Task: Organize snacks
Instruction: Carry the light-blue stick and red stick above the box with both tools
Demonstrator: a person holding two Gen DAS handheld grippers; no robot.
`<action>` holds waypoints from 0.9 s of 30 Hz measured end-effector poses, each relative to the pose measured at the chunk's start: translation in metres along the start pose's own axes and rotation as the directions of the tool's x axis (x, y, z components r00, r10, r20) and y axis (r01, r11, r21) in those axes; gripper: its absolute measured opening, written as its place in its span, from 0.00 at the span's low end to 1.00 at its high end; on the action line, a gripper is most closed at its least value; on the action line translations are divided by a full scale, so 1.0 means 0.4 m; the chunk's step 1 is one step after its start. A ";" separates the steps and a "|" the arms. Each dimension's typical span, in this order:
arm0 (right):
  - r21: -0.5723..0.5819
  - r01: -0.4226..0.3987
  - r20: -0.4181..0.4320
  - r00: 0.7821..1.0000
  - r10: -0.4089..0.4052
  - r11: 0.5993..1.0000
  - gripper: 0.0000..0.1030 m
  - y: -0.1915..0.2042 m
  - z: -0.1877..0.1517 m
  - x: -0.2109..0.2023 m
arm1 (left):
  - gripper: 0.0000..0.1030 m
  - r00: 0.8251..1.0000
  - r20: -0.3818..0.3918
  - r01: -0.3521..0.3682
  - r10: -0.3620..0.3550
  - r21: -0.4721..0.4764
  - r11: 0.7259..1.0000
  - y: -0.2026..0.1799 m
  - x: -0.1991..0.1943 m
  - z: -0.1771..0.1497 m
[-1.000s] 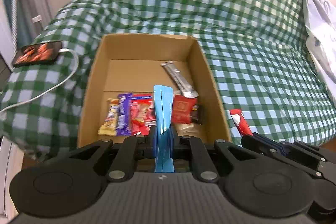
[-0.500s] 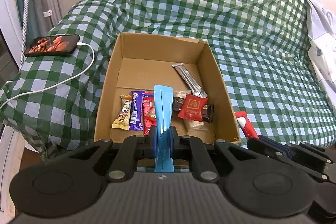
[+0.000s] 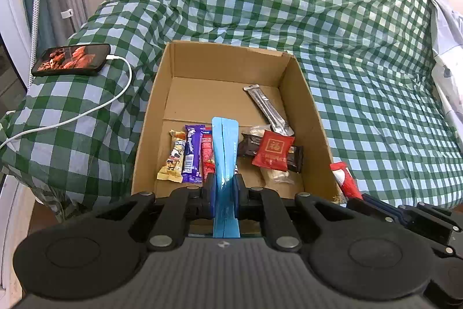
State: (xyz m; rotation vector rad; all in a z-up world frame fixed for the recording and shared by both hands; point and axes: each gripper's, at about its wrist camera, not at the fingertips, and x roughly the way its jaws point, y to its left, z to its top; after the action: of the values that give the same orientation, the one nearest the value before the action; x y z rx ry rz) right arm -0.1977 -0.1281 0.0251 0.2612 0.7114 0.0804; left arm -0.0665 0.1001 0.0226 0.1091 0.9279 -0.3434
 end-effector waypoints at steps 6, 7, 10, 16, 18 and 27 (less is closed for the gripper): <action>0.002 0.002 -0.014 1.000 -0.002 1.000 0.09 -0.003 0.015 0.023 | 0.12 1.000 -0.012 -0.010 0.010 -0.015 1.000 0.015 0.026 0.018; 0.002 0.002 -0.015 1.000 -0.002 1.000 0.09 -0.001 0.018 0.028 | 0.12 1.000 -0.013 -0.010 0.010 -0.017 1.000 0.017 0.030 0.022; 0.002 0.003 -0.023 1.000 -0.003 1.000 0.09 0.000 0.027 0.045 | 0.12 1.000 -0.018 -0.013 0.012 -0.025 1.000 0.026 0.047 0.036; 0.007 0.009 -0.039 0.999 -0.009 1.000 0.09 0.002 0.050 0.086 | 0.12 0.999 -0.032 -0.015 0.014 -0.033 0.999 0.036 0.086 0.066; 0.007 0.010 -0.043 0.999 -0.010 1.000 0.09 0.003 0.060 0.103 | 0.12 0.999 -0.037 -0.017 0.016 -0.033 0.999 0.038 0.101 0.077; 0.016 0.008 -0.077 0.997 -0.006 1.000 0.10 -0.001 0.096 0.193 | 0.12 0.997 -0.071 -0.029 0.026 -0.035 0.999 0.051 0.185 0.123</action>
State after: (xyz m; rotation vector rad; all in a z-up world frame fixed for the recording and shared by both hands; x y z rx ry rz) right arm -0.1142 -0.1241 0.0038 0.2719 0.7898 0.0786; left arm 0.0188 0.0893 -0.0083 0.1017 1.0012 -0.2987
